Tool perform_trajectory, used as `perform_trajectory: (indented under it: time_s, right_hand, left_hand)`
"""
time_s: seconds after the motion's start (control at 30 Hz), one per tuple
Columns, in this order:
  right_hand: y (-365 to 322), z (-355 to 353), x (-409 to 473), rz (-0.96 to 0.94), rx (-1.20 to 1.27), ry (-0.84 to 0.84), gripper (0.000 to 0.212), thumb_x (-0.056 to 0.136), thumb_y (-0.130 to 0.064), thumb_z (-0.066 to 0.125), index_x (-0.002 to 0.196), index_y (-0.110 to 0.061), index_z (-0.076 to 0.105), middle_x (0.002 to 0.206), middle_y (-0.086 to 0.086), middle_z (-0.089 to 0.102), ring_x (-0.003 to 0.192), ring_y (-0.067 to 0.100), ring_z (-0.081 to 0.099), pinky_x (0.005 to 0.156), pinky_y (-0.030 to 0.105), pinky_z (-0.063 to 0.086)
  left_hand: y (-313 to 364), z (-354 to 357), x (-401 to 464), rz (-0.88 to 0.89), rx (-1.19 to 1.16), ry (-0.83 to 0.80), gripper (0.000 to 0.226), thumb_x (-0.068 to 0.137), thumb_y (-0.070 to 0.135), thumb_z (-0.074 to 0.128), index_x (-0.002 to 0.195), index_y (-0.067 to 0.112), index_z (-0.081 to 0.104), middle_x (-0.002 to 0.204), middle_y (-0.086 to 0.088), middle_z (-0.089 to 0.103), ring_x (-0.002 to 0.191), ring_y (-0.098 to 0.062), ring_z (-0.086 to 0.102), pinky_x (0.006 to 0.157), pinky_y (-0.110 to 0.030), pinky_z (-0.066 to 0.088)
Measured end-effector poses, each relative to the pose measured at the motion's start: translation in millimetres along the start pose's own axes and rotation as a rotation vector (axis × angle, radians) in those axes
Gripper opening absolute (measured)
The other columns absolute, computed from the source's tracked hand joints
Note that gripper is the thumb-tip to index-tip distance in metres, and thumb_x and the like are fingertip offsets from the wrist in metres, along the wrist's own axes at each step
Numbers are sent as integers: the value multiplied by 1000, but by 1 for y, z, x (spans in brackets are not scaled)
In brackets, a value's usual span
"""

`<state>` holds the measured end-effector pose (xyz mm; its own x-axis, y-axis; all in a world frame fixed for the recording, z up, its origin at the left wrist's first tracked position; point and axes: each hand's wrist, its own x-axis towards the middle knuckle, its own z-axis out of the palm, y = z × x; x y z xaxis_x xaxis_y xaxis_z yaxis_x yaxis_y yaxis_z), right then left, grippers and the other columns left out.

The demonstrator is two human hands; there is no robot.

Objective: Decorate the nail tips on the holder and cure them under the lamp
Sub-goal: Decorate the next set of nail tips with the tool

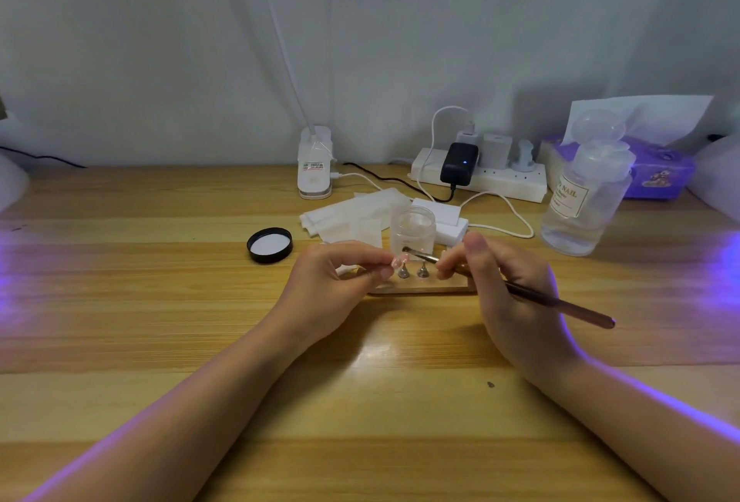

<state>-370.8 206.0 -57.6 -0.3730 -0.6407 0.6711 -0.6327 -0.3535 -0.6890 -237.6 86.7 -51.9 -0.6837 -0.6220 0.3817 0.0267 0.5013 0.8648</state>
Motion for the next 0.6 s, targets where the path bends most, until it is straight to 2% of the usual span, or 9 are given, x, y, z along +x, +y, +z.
perform_trajectory:
  time_s: [0.13,0.33,0.4,0.53,0.6]
  right_hand:
    - [-1,2,-2,-67,-21,-82,35,93,-33,40,72,-18,64,71,-10,62,69,-4,57,67,8,38]
    - [0,-1,1,42,-6,23,31,95,-26,42,72,-22,62,66,-7,63,63,-3,57,61,5,38]
    - [-1,0,0,-19,-21,3,33,94,-30,39,72,-20,62,68,-7,63,66,-2,58,64,8,40]
    - [-2,2,-2,-95,-66,-50,36,93,-35,39,71,-19,63,69,-4,64,71,5,60,70,26,46]
    - [0,2,-1,-45,-56,-28,32,91,-32,40,70,-21,62,68,-4,64,70,4,60,70,20,45]
  left_hand:
    - [0,0,0,2,-2,1,30,75,-2,69,83,26,69,78,13,69,76,3,62,72,-8,45]
    - [0,-1,0,6,5,-21,23,76,2,68,91,18,70,84,3,70,81,-6,64,75,-13,47]
    - [0,0,0,10,-2,-12,24,76,1,69,90,19,70,82,4,70,79,-4,63,73,-11,47]
    - [-1,0,1,17,0,2,30,74,-2,69,81,28,69,78,13,68,75,6,61,70,-7,44]
    - [-1,0,1,21,3,1,30,74,-1,70,80,28,69,77,14,68,75,5,61,71,-8,44]
